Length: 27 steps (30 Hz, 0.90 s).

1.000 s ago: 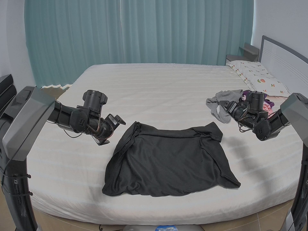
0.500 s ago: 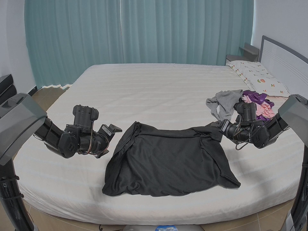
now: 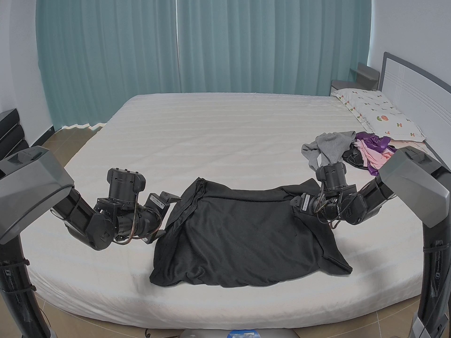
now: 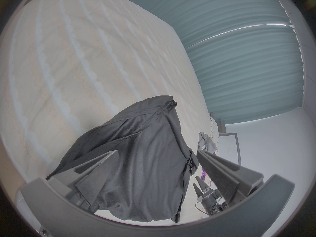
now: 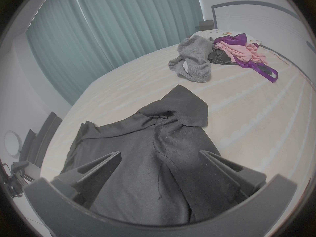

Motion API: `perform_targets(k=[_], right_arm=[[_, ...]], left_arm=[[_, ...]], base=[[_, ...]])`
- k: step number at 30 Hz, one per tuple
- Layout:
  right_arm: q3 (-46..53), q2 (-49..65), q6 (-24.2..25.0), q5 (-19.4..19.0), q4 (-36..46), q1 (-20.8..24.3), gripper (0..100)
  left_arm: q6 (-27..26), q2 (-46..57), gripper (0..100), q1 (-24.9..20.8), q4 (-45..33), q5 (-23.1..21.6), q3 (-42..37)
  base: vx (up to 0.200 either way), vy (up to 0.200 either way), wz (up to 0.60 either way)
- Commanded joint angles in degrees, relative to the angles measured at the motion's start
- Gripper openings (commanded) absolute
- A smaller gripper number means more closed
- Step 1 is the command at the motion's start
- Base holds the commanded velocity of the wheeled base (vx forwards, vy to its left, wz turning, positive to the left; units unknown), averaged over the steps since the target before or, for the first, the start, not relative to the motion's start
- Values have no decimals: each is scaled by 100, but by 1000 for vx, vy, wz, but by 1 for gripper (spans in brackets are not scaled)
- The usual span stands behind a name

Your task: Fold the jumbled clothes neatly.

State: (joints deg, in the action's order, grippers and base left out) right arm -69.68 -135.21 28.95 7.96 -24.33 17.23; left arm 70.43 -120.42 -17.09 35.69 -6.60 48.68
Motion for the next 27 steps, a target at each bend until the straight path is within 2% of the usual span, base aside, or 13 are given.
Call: perform_targets(k=[1,18,19,27], right_arm=[[-476,-463,-162,223,271,53,100],[-1346,-1245,-294,531,421,62,100],[-1346,-1254,-302,540,421,62,0],[-1346,-1078,-311,637,359,-97,0]], left_arm=[[33,-87,100,136,43,-8,-25],[33,-175,100,145,605,0,-245],[33,-184,100,153,605,0,-236],[33,-254,100,171,641,9,-236]], base=[[0,0,0],[0,0,0],[0,0,0],[0,0,0]])
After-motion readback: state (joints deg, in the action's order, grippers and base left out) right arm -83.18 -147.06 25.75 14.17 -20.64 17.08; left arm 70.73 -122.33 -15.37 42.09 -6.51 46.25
